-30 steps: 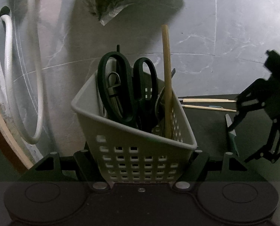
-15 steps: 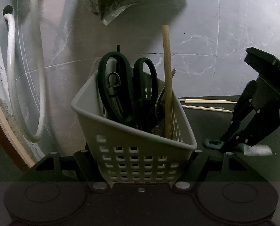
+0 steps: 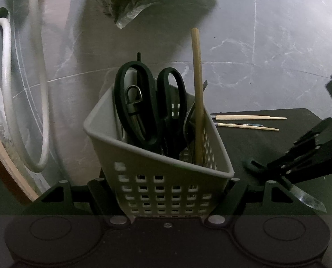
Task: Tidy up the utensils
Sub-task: 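Move the right gripper to the teal-handled knife and grasp its handle, then lift the knife and lower it blade-first into the caddy with the right gripper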
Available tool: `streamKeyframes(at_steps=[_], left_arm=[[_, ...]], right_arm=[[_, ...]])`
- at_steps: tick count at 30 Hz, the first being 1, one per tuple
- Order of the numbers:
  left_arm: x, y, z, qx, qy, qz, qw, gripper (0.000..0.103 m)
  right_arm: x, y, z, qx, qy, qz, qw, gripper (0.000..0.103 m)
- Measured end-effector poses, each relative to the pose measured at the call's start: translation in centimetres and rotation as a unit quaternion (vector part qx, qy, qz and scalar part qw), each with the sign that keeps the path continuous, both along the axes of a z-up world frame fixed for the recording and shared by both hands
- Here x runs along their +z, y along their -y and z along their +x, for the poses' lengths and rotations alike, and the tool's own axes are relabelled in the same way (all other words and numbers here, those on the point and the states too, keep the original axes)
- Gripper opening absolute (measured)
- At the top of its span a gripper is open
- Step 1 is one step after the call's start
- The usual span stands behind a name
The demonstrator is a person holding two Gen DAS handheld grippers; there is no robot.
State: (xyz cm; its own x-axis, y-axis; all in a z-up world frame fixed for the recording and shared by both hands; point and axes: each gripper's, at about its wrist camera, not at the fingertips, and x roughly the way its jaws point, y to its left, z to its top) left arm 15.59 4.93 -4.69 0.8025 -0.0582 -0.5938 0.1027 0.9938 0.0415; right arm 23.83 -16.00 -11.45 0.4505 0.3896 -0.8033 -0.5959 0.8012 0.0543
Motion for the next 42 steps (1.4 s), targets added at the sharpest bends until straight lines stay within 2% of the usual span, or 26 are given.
streamKeyframes(at_steps=[3,6,13,15,18,21,30,33,36,39,42], left_arm=[[0.0,-0.1,0.0,-0.004,0.000,0.000,1.0000,0.076],[0.0,-0.1,0.1,-0.009,0.000,0.000,1.0000,0.077],[0.0,-0.4,0.3,-0.020,-0.002,0.001,0.9998,0.077],[0.0,-0.5,0.3,-0.024,-0.001,0.001,0.9997,0.077],[0.0,-0.5,0.3,-0.028,-0.001,0.001,0.9996,0.077],[0.0,-0.6,0.3,-0.032,-0.001,0.000,0.9995,0.077],[-0.1,-0.8,0.4,-0.039,-0.001,0.000,0.9992,0.077],[-0.1,-0.8,0.4,-0.041,0.001,0.000,0.9992,0.077],[-0.1,-0.9,0.4,-0.041,0.001,0.000,0.9991,0.077],[-0.1,-0.9,0.3,-0.041,0.001,0.000,0.9991,0.077],[-0.1,-0.9,0.4,-0.041,0.001,0.000,0.9992,0.077]], right_arm=[[0.8,1.4,-0.9,-0.050,0.011,0.041,0.998,0.020],[1.9,2.6,-1.9,-0.084,0.042,0.073,0.993,0.020],[4.9,4.3,-5.1,-0.126,0.131,0.134,0.974,0.020],[5.8,4.3,-5.8,-0.133,0.157,0.145,0.968,0.014],[7.2,4.3,-6.5,-0.140,0.191,0.161,0.958,0.013],[7.8,3.8,-6.6,-0.136,0.208,0.164,0.955,0.012],[8.1,3.1,-7.2,-0.134,0.215,0.157,0.954,0.012],[9.5,3.0,-7.7,-0.129,0.232,0.161,0.950,0.012],[12.5,2.7,-8.6,-0.114,0.260,0.188,0.940,0.012],[16.4,2.2,-9.8,-0.073,0.289,0.242,0.923,0.012],[18.9,1.2,-10.5,-0.027,0.303,0.282,0.910,0.012]])
